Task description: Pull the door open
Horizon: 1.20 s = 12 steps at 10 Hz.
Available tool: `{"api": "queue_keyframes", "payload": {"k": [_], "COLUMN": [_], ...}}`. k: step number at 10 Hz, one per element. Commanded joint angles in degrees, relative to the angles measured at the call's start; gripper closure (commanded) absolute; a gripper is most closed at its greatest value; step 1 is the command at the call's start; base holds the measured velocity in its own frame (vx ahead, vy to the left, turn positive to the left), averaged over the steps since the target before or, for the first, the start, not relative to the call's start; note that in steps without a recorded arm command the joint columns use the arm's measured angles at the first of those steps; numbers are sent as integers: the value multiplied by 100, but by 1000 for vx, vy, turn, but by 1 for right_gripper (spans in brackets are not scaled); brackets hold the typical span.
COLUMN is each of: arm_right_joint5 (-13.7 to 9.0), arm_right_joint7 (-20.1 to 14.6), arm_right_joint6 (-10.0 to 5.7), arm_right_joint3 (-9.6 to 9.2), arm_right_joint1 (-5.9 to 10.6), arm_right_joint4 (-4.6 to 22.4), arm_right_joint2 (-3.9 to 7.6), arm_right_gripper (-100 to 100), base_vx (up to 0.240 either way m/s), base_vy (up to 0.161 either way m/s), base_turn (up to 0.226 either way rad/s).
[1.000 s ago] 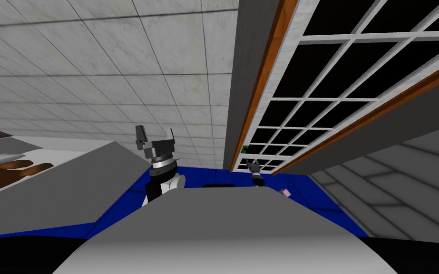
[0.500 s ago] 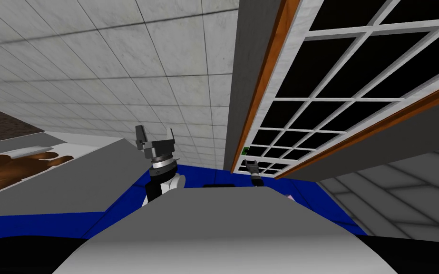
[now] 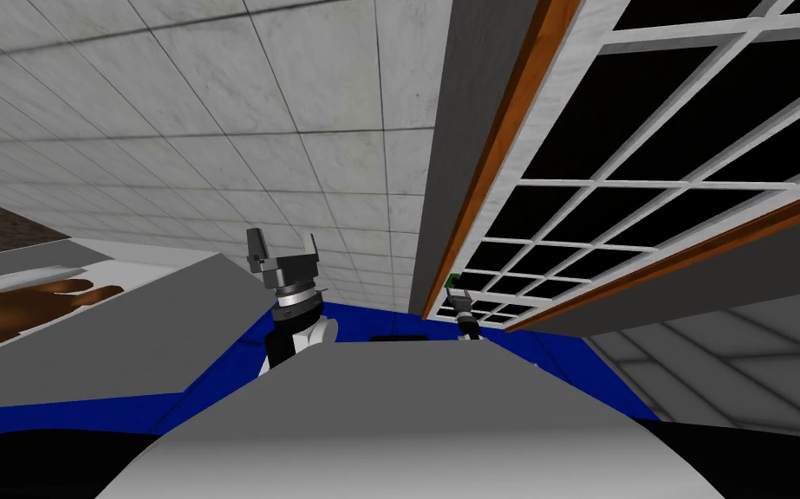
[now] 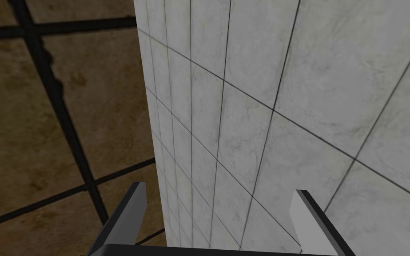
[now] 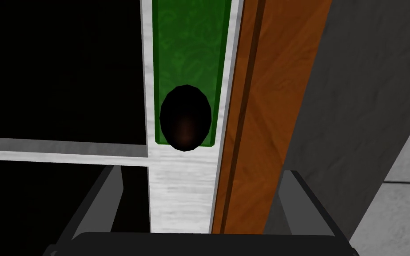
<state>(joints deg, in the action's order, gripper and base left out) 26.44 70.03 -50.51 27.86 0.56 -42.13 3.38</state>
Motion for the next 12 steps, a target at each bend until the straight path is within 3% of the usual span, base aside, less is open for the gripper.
{"api": "queue_keyframes", "payload": {"k": [1, 8, 9, 10, 12], "arm_right_joint5": [-80, -359, -321, -321, -321], "arm_right_joint7": [70, 304, 282, 282, 282], "arm_right_joint6": [-45, -185, -182, -182, -182], "arm_right_joint3": [4, 7, -11, -11, -11], "arm_right_joint1": [160, 719, 637, 637, 637], "arm_right_joint4": [244, 1059, 1025, 1025, 1025], "arm_right_joint2": [82, 250, 214, 214, 214], "arm_right_gripper": [-100, -100, -100, 100, 100], "base_vx": [103, 70, -1, -10, 2], "base_vy": [-11, -22, -13, 9, -5], "base_turn": [4, -7, 5, -2, -13]}}
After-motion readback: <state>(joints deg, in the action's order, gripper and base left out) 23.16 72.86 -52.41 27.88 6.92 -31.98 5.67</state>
